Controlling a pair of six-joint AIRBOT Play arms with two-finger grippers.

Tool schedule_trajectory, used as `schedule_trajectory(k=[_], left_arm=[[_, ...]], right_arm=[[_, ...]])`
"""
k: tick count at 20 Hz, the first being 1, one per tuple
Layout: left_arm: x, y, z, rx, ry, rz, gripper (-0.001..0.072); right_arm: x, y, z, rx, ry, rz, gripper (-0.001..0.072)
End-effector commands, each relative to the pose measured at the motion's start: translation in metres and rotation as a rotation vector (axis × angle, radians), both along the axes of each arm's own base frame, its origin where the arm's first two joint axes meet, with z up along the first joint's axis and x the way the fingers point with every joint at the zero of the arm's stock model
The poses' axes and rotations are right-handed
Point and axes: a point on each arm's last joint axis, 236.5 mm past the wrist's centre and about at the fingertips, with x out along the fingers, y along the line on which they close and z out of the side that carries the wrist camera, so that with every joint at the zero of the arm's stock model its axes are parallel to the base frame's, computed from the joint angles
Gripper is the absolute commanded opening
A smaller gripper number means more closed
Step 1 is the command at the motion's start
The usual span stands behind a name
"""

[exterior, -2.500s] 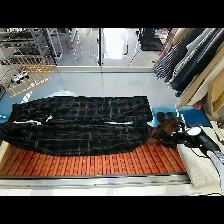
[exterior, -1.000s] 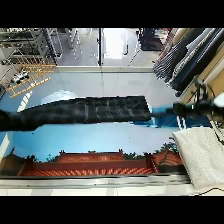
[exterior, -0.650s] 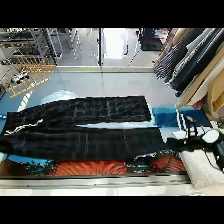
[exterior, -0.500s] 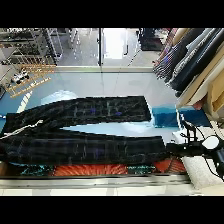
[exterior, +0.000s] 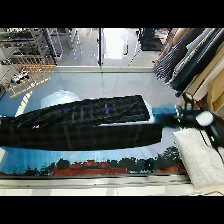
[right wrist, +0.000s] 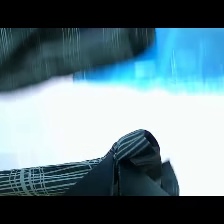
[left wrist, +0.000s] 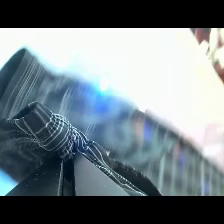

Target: Fold the clothes and pants, and hang the long-sleeved shirts on hangers.

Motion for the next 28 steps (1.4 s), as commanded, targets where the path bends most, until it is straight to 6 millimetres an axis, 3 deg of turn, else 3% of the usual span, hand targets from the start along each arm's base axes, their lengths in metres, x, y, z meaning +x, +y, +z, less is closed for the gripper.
schedule_trajectory(k=[1,4,7,10,12,13,14,15,16,19,22,24,26,28], left_arm=[[0.066,0.014,0.015,0.005,-0.09,0.171,0.0015],[0.11,0.017,0.001,0.037,-0.107,0.261,0.0015],[0.137,0.016,-0.027,0.028,-0.093,0.318,0.0015],[0.151,0.014,-0.065,-0.037,-0.057,0.358,0.0015],[0.158,0.01,-0.086,-0.09,-0.044,0.362,0.0018],[0.161,0.008,-0.095,-0.106,-0.037,0.363,0.0093],[0.162,0.007,-0.102,-0.112,-0.029,0.366,0.0267],[0.163,0.006,-0.104,-0.114,-0.025,0.363,0.0536],[0.163,0.007,-0.103,-0.115,-0.028,0.366,0.072],[0.149,0.011,-0.081,-0.127,-0.05,0.338,0.0713],[0.112,0.012,-0.053,0.029,0.004,0.204,0.0712],[0.068,0.009,-0.067,0.115,0.212,0.142,0.0702],[0.019,-0.007,-0.098,0.072,0.472,0.113,0.0703],[0.002,-0.035,-0.121,-0.028,0.573,0.043,0.0702]], right_arm=[[0.096,-0.001,-0.012,-0.002,-0.045,-0.002,0.0008],[0.165,-0.009,-0.008,0.002,-0.116,-0.018,0.0008],[0.217,-0.016,-0.009,0.016,-0.185,-0.043,0.0008],[0.253,-0.017,-0.019,0.055,-0.26,-0.097,0.0009],[0.264,-0.009,-0.035,0.059,-0.279,-0.108,0.0015],[0.267,-0.006,-0.043,0.057,-0.285,-0.112,0.0131],[0.266,-0.004,-0.048,0.054,-0.282,-0.112,0.0402],[0.264,-0.002,-0.051,0.056,-0.266,-0.106,0.0554],[0.257,-0.001,-0.052,0.06,-0.235,-0.092,0.0566],[0.219,-0.014,-0.048,0.1,-0.08,-0.071,0.0563],[0.171,-0.022,-0.04,0.188,0.068,-0.038,0.0562],[0.131,-0.011,-0.046,0.255,0.188,0.012,0.0561],[0.094,0.016,-0.054,0.354,0.29,0.069,0.0561],[0.063,0.046,-0.063,0.49,0.365,0.088,0.0561]])
